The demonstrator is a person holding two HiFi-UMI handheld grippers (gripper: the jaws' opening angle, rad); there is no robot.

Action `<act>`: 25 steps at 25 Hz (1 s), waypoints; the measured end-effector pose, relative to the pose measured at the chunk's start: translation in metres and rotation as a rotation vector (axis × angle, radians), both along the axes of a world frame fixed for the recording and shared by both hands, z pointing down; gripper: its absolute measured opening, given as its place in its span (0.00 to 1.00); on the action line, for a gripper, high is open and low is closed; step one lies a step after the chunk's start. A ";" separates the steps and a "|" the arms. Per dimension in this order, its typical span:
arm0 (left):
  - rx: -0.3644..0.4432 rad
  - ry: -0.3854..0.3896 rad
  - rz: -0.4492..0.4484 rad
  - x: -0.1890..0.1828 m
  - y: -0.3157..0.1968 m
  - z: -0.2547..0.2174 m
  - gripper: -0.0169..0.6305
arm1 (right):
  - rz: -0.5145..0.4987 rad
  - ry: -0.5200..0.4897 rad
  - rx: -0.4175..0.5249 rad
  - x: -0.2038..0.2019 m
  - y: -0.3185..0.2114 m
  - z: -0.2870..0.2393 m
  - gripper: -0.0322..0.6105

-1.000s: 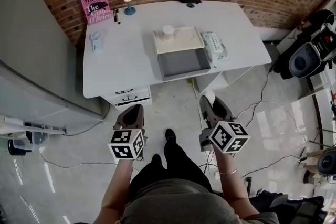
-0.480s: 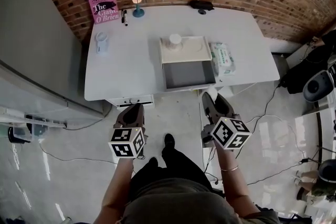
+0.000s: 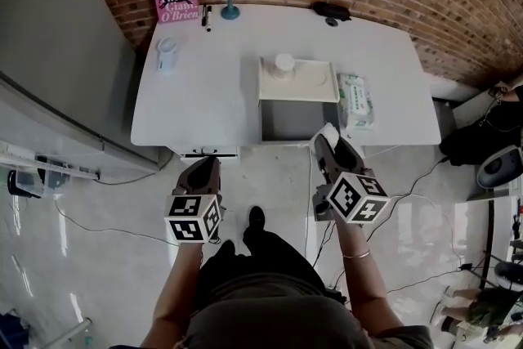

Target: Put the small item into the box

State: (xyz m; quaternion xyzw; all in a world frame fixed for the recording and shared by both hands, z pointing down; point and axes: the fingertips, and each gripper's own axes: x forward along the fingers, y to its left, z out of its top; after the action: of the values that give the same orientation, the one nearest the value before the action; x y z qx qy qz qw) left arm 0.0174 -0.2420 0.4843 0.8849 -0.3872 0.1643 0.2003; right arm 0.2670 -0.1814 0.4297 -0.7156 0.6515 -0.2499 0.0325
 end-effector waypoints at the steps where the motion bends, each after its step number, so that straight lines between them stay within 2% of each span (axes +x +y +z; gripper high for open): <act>1: -0.002 -0.002 -0.009 -0.002 0.000 0.001 0.07 | -0.009 -0.001 -0.002 0.001 -0.004 0.001 0.31; 11: -0.022 -0.022 -0.094 -0.018 -0.006 0.006 0.07 | -0.111 0.035 -0.046 0.003 -0.040 0.013 0.31; 20: -0.048 -0.017 -0.160 -0.029 -0.009 0.012 0.07 | -0.222 0.145 -0.148 -0.006 -0.066 0.032 0.31; 25: -0.067 -0.010 -0.189 -0.034 -0.007 0.020 0.07 | -0.321 0.223 -0.216 -0.019 -0.077 0.050 0.31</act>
State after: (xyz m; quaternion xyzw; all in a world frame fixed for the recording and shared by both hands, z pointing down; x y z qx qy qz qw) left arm -0.0171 -0.2492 0.5047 0.8364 -0.4642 0.1619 0.2425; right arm 0.2479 -0.2582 0.4798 -0.6252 0.7261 -0.2394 -0.1568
